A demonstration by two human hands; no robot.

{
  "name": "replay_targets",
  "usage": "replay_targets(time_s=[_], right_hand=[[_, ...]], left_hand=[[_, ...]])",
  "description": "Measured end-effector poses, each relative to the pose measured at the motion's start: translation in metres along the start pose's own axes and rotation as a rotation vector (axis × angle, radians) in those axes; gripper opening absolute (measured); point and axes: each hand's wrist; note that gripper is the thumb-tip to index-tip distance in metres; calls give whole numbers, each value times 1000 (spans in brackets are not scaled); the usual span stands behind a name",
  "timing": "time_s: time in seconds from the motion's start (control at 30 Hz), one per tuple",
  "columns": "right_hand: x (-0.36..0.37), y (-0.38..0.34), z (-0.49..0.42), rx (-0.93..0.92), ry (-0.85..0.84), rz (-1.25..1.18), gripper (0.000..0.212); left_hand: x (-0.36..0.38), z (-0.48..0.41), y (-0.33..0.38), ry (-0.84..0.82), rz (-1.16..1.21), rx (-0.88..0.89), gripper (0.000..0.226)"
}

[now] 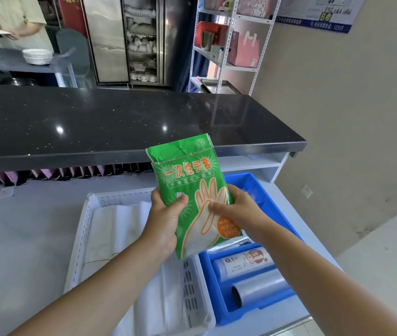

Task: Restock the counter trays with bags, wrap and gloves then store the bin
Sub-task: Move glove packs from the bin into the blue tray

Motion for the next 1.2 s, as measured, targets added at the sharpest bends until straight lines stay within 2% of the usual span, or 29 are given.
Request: replay_targets(time_s=[0.1, 0.2, 0.27, 0.4, 0.5, 0.57, 0.63, 0.77, 0.87, 0.93, 1.03, 1.1, 1.17, 1.2], right_hand=[[-18, -5, 1, 59, 35, 54, 26], [-46, -14, 4, 41, 138, 200, 21], [-71, -22, 6, -1, 244, 404, 21], [-131, -38, 5, -32, 391, 1002, 24], [-169, -37, -4, -107, 439, 1279, 33], [-187, -33, -13, -191, 435, 1317, 39], [-200, -28, -22, -290, 432, 1330, 41], [-215, -25, -42, -568, 388, 1446, 38], [-225, -24, -57, -683, 276, 1434, 36], [-231, -23, -66, -711, 215, 1413, 35], [-237, -18, -76, -747, 154, 1433, 34], [-240, -15, -82, -743, 116, 1410, 35], [-241, -14, -85, -723, 86, 1392, 38], [-241, -13, -86, -720, 78, 1389, 39]], left_hand=[[15, -13, -7, -53, -59, 35, 52], [28, -34, -15, -170, -232, 14, 52], [31, -53, -20, -185, -388, 11, 47], [32, -96, -32, -64, -612, -46, 39], [25, -120, -52, -137, -1025, -140, 32], [22, -132, -66, -254, -1450, -184, 34], [24, -143, -77, -341, -1697, -245, 40], [36, -159, -96, -397, -1719, -418, 47], [40, -162, -107, -356, -1691, -536, 32], [41, -161, -112, -294, -1665, -585, 28], [41, -161, -114, -192, -1623, -619, 41], [44, -160, -112, -168, -1597, -652, 35], [47, -158, -111, -147, -1574, -644, 19], [51, -154, -110, -122, -1553, -618, 27]])
Point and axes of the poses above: each hand's wrist, its own z-axis away from the middle knuckle, its own x-axis out of the palm, y = z × x, and after that the axes turned 13 degrees about -y, right-handed
